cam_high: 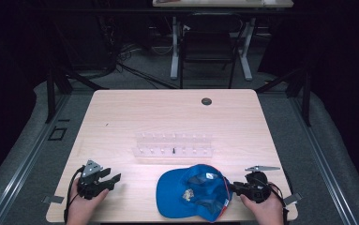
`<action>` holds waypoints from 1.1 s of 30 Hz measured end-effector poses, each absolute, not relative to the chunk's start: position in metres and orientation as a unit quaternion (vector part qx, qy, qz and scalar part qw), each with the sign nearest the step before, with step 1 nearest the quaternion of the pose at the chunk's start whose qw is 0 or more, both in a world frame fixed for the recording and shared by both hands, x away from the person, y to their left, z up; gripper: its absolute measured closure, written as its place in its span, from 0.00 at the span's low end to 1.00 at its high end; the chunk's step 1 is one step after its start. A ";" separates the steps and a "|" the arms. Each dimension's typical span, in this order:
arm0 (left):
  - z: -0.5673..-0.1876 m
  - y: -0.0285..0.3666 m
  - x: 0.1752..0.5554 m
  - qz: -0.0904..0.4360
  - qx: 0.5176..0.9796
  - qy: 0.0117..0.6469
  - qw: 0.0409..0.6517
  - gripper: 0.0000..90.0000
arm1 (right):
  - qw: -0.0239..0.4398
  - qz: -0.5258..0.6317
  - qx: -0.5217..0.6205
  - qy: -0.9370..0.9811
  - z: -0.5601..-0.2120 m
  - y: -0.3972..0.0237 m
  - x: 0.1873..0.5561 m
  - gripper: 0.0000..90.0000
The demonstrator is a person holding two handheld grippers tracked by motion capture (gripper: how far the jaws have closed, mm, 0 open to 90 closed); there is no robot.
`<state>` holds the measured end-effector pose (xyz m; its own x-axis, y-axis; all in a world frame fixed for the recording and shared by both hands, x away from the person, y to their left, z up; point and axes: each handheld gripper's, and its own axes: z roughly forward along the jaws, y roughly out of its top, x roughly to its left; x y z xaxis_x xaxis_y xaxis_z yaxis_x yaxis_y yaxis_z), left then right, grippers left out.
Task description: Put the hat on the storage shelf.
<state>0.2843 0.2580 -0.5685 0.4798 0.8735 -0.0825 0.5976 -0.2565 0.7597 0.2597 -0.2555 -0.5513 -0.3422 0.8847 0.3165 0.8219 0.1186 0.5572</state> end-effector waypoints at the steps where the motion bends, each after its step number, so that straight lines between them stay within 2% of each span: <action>1: -0.568 0.258 0.284 0.182 0.773 0.475 0.380 0.53 | 0.046 0.336 0.572 0.747 -0.552 -0.255 0.260 0.77; 7: -0.569 0.257 0.285 0.181 0.773 0.475 0.379 0.53 | 0.046 0.328 0.571 0.751 -0.560 -0.252 0.266 0.72; 14: -0.569 0.257 0.285 0.181 0.774 0.475 0.378 0.53 | 0.035 0.325 0.568 0.755 -0.564 -0.248 0.270 0.71; 20: -0.569 0.256 0.285 0.183 0.776 0.474 0.375 0.53 | 0.020 0.324 0.569 0.755 -0.565 -0.246 0.273 0.80; 25: -0.569 0.256 0.286 0.182 0.776 0.474 0.374 0.53 | 0.014 0.319 0.567 0.759 -0.564 -0.244 0.273 0.91; 33: -0.570 0.256 0.285 0.183 0.774 0.474 0.377 0.53 | 0.021 0.319 0.567 0.759 -0.556 -0.243 0.272 0.97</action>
<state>0.2852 0.2557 -0.5698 0.4839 0.8720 -0.0739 0.5958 -0.2664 0.7577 0.2720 -0.2426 -0.5557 -0.3550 0.8747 0.3300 0.8475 0.1521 0.5085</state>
